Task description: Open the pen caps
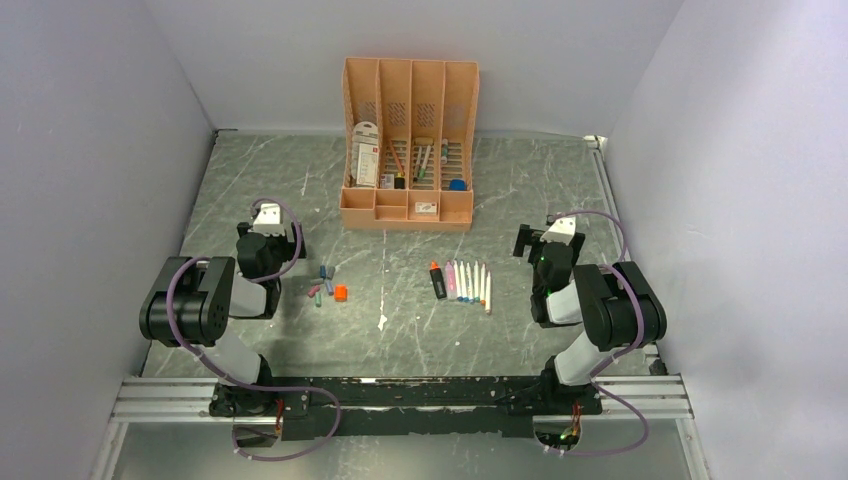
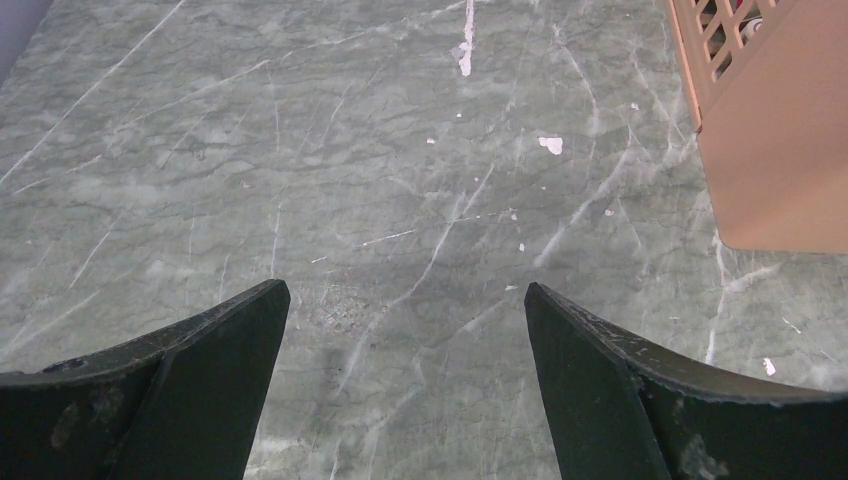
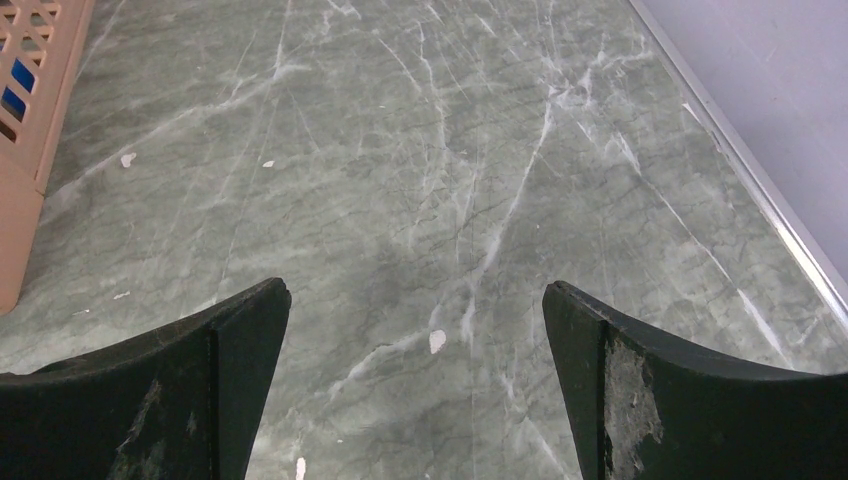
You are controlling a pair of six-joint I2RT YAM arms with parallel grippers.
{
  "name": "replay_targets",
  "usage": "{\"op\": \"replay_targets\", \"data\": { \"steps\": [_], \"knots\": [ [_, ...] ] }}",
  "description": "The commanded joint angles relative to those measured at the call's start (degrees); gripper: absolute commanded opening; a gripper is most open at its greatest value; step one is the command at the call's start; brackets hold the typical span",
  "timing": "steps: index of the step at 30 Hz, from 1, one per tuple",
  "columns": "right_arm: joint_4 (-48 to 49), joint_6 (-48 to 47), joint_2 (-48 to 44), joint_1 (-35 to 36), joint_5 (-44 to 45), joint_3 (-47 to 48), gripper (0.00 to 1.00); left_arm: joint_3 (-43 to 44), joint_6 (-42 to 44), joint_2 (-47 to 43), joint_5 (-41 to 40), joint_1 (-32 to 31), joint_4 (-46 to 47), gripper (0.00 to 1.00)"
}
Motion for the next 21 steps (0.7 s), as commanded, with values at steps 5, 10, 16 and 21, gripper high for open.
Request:
{"op": "replay_targets", "data": {
  "steps": [5,10,16,21],
  "knots": [
    [1.3,-0.4,0.4,-0.6,-0.2,0.8,1.0,0.3,0.5,0.1,0.6,-0.2,3.0,0.99],
    [1.3,-0.4,0.4,-0.7,-0.2,0.8,1.0,0.3,0.5,0.1,0.6,-0.2,2.8,0.99],
    [1.3,-0.4,0.4,-0.7,-0.2,0.8,1.0,0.3,0.5,0.1,0.6,-0.2,2.8,0.99],
    [2.6,-0.8,0.0,-0.7,0.2,0.0,1.0,0.3,0.5,0.1,0.6,-0.2,2.8,0.99]
  ]
}}
